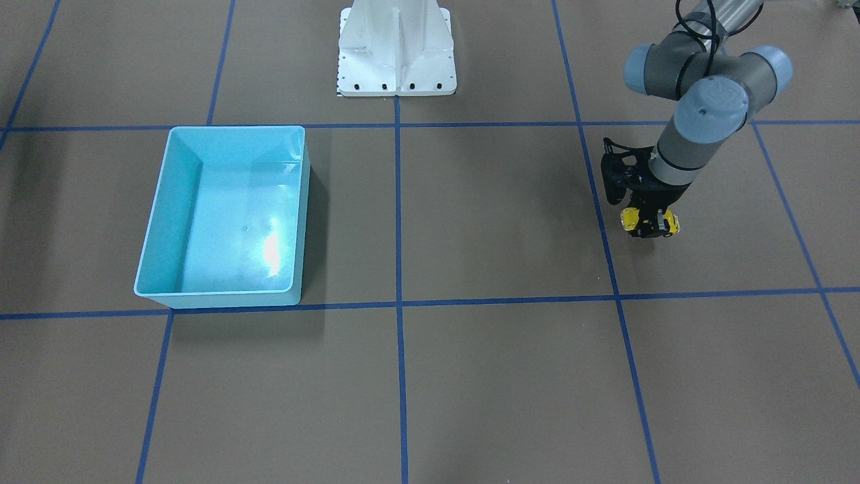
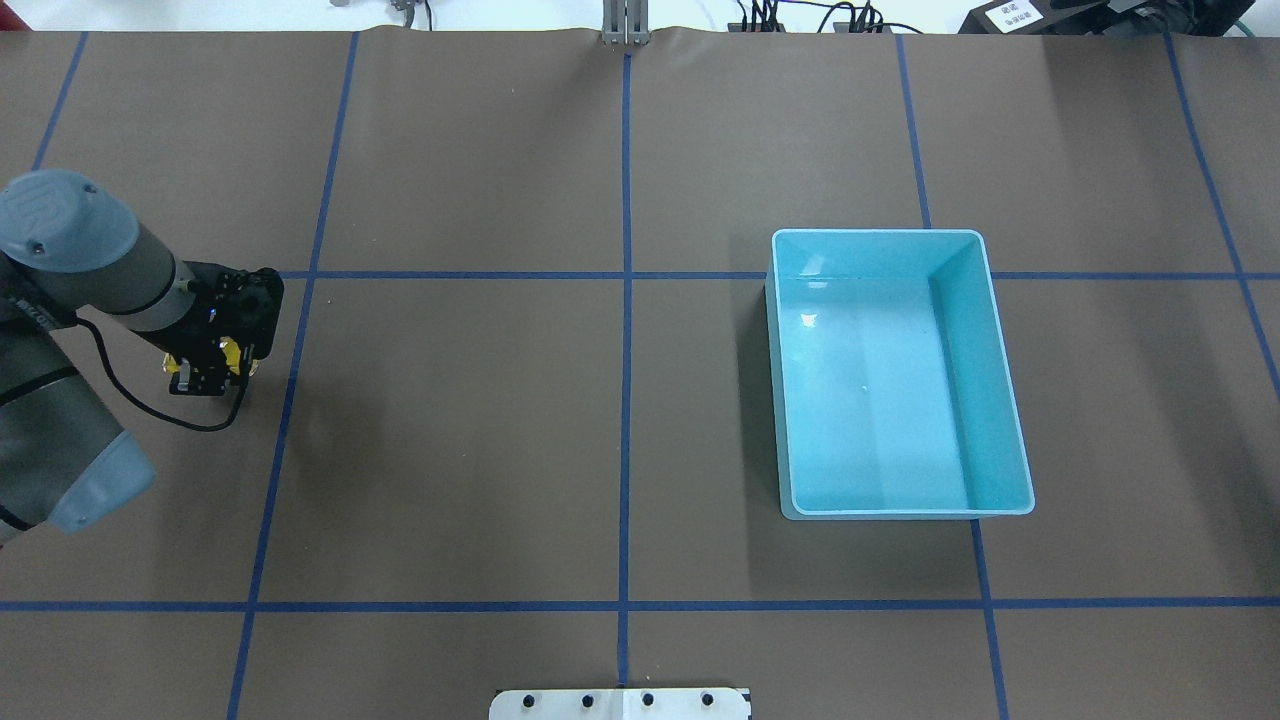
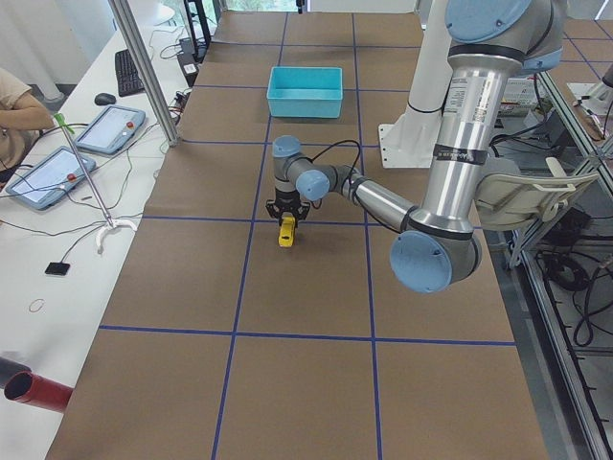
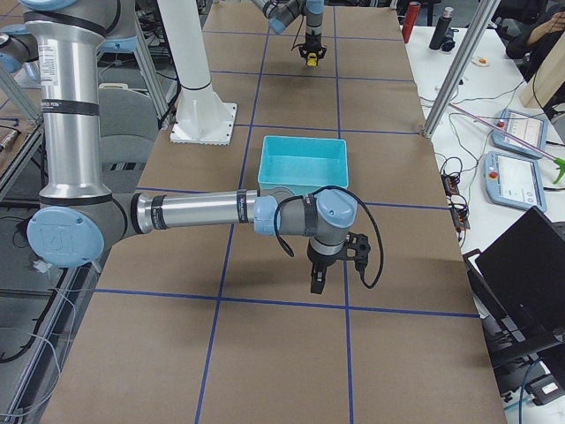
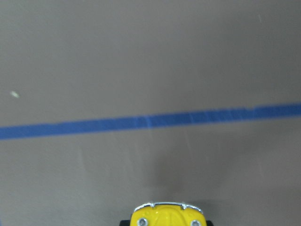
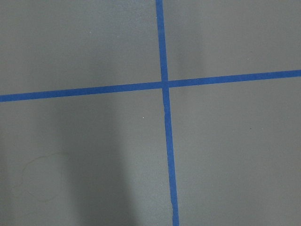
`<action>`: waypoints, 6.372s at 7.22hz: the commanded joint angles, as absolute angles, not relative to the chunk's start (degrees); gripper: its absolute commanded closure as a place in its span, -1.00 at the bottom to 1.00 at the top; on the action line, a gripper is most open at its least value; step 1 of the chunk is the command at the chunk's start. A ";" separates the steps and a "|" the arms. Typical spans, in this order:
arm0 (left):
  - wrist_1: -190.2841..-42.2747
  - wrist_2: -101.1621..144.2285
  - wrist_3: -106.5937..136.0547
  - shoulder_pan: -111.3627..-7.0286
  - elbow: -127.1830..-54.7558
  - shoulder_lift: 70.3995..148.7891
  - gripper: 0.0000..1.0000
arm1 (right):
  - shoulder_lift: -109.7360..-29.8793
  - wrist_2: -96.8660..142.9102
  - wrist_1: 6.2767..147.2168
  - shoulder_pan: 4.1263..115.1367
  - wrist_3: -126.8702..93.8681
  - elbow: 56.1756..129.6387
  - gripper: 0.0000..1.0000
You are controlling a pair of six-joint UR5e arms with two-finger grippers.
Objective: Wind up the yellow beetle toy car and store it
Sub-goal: 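Push the car forward again with the left gripper, then pull the car back toward the robot with the left gripper, then release the car so it rolls toward the bin, raise left gripper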
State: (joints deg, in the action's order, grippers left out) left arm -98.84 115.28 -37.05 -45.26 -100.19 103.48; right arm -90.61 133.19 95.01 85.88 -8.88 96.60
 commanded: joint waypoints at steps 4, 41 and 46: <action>-101.50 121.09 -33.13 -43.77 -90.63 113.11 1.00 | -90.62 133.15 95.01 85.61 -8.88 96.59 -1.00; -115.31 123.22 -43.68 -47.02 -90.26 101.78 1.00 | -90.62 133.15 95.01 85.52 -8.88 96.86 -1.00; -115.40 123.05 -43.68 -47.55 -90.09 101.34 -0.88 | -90.62 133.07 95.01 85.52 -8.88 96.77 -1.00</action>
State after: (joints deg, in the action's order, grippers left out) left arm -115.38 123.14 -43.83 -47.33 -90.19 101.33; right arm -90.61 133.10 95.01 85.52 -8.88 96.78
